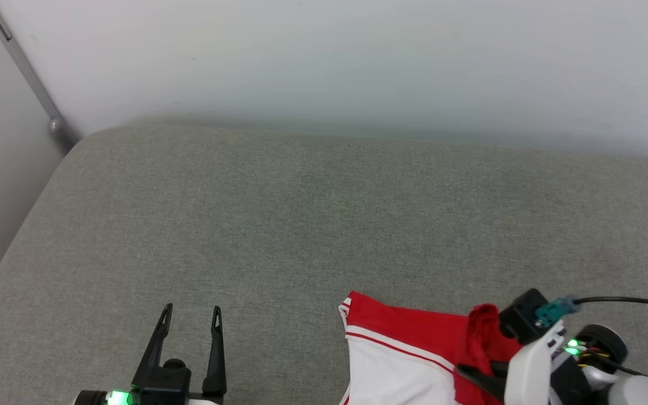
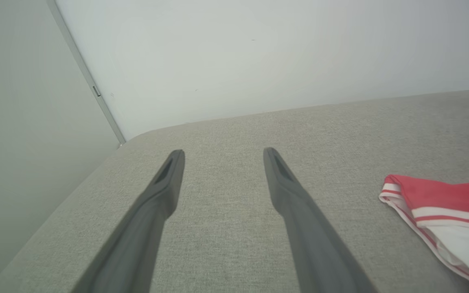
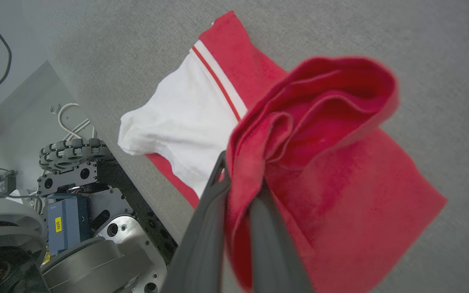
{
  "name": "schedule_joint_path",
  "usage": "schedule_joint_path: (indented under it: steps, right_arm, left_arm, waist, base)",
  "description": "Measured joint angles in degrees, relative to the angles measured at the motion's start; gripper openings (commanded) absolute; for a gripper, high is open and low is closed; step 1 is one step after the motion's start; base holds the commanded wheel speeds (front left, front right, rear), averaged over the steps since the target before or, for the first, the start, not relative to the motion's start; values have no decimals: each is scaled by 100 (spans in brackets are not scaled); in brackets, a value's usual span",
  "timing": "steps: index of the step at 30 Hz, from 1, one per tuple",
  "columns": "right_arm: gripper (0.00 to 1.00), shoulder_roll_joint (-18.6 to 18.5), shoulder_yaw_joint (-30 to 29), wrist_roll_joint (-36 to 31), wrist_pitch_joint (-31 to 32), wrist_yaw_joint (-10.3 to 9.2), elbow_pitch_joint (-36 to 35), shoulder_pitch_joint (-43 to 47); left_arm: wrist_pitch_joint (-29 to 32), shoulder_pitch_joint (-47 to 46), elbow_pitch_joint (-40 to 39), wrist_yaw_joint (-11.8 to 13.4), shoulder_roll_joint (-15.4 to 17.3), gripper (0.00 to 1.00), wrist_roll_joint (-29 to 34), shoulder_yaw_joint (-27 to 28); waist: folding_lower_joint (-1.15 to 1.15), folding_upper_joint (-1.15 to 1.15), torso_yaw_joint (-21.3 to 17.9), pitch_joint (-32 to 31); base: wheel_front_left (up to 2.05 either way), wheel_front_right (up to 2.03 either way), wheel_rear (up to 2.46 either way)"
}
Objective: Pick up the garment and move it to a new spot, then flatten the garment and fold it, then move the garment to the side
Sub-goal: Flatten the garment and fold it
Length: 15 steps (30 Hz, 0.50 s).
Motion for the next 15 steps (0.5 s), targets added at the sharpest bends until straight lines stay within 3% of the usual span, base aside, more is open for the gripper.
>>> schedule_joint_path:
  steps: [7,15]
  right_arm:
    - [0,392,1291,-185,-157,0,869,-1059]
    - [0,882,2057,-136,-666,0,2470,-1601]
  left_arm:
    - [0,-122,25,-96,-85,100,57,35]
    - [0,-288,59,-163,-194,100,78,97]
  waist:
    - [0,0,150,197]
    - [0,0,256,423]
  base:
    - [0,0,0]
    - [0,0,0]
